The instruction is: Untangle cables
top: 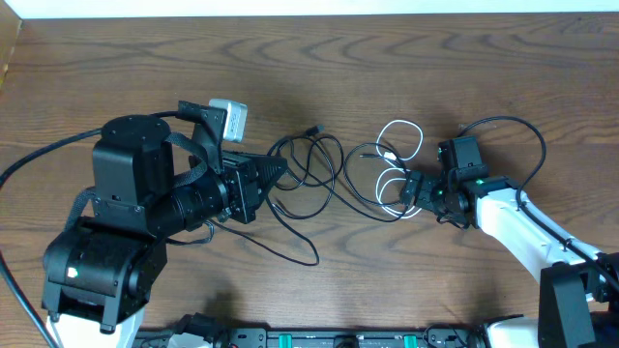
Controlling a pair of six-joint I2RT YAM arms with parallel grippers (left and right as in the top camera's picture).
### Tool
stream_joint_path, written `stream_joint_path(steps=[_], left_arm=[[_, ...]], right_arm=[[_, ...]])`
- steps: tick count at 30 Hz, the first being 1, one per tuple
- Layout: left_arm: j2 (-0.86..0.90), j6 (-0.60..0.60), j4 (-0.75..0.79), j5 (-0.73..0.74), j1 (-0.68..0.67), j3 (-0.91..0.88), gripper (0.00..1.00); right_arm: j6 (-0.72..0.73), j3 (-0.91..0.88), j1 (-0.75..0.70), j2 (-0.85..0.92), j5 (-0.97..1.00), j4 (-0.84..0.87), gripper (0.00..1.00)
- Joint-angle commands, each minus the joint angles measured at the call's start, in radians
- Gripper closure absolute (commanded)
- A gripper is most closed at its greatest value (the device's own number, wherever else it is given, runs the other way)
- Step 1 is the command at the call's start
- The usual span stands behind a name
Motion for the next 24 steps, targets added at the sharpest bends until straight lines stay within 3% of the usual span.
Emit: stream_joint_path(steps=[1, 24], left_arm=[[0.0, -0.005, 0.001, -0.008, -0.003, 0.013, 0.92], [0.0, -0.006, -0.012, -0.008, -0.003, 0.013, 0.92]], right_arm=[[0.008, -0.005, 0.002, -0.006, 0.012, -0.002, 0.01], [0.008, -0.005, 0.002, -0.006, 0.012, -0.001, 0.01]])
